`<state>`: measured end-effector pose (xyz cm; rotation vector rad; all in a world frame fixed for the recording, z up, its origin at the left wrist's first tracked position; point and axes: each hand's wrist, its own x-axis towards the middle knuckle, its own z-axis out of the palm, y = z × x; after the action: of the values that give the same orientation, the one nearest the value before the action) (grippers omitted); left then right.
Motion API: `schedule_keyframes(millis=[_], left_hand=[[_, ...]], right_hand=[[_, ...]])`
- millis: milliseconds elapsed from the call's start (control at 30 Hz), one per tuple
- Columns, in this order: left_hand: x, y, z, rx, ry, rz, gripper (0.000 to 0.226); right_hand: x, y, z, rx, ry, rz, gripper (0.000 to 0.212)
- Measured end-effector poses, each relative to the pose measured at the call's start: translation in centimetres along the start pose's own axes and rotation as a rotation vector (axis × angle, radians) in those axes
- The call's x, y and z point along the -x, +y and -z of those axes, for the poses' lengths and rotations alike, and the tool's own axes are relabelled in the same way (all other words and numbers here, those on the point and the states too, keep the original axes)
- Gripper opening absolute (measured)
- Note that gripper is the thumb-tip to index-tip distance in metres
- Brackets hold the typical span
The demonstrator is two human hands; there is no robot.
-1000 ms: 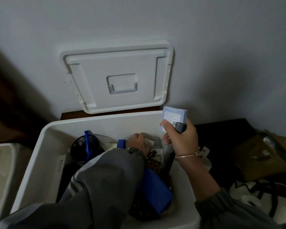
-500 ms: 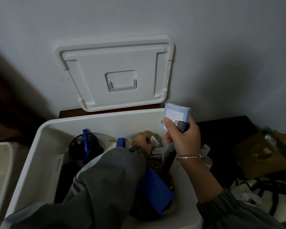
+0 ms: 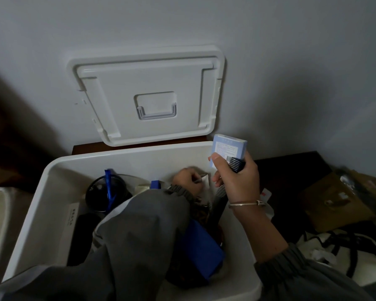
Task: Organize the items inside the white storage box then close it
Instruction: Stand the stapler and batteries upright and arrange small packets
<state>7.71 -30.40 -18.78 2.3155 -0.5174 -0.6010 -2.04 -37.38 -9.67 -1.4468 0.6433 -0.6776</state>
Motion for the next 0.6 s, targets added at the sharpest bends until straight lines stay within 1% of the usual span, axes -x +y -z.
schedule_keyframes(millis=[33, 100, 167, 267, 333, 400, 467, 533, 600], left_hand=[[0.2, 0.1, 0.7, 0.094, 0.017, 0.012, 0.019], [0.9, 0.5, 2.4, 0.255, 0.051, 0.032, 0.023], [1.8, 1.1, 4.7, 0.326, 0.125, 0.046, 0.025], [4.0, 1.3, 8.4, 0.401, 0.208, 0.088, 0.020], [6.3, 0.9, 10.8, 0.563, 0.229, 0.132, 0.015], [9.3, 0.1, 13.1, 0.746, 0.251, 0.141, 0.013], [12.4, -0.8, 14.9, 0.870, 0.235, 0.130, 0.011], [15.5, -1.8, 16.2, 0.952, 0.163, 0.134, 0.010], [18.2, -2.8, 17.0, 1.006, 0.093, 0.160, 0.014]], right_hand=[[0.0, -0.1, 0.0, -0.014, 0.008, -0.003, 0.015], [0.0, -0.2, 0.0, -0.033, 0.023, -0.011, 0.015], [0.0, -0.4, 0.0, -0.033, 0.027, -0.017, 0.015], [0.2, -0.7, 0.1, -0.049, 0.017, -0.028, 0.014], [0.4, -0.8, 0.2, -0.044, -0.003, -0.030, 0.014], [0.5, -0.8, 0.2, 0.003, -0.036, -0.013, 0.013], [0.6, -0.9, 0.2, 0.063, -0.075, -0.006, 0.011], [0.5, -1.0, 0.1, 0.115, -0.101, -0.032, 0.009], [0.6, -1.3, -0.2, 0.143, -0.125, -0.093, 0.010]])
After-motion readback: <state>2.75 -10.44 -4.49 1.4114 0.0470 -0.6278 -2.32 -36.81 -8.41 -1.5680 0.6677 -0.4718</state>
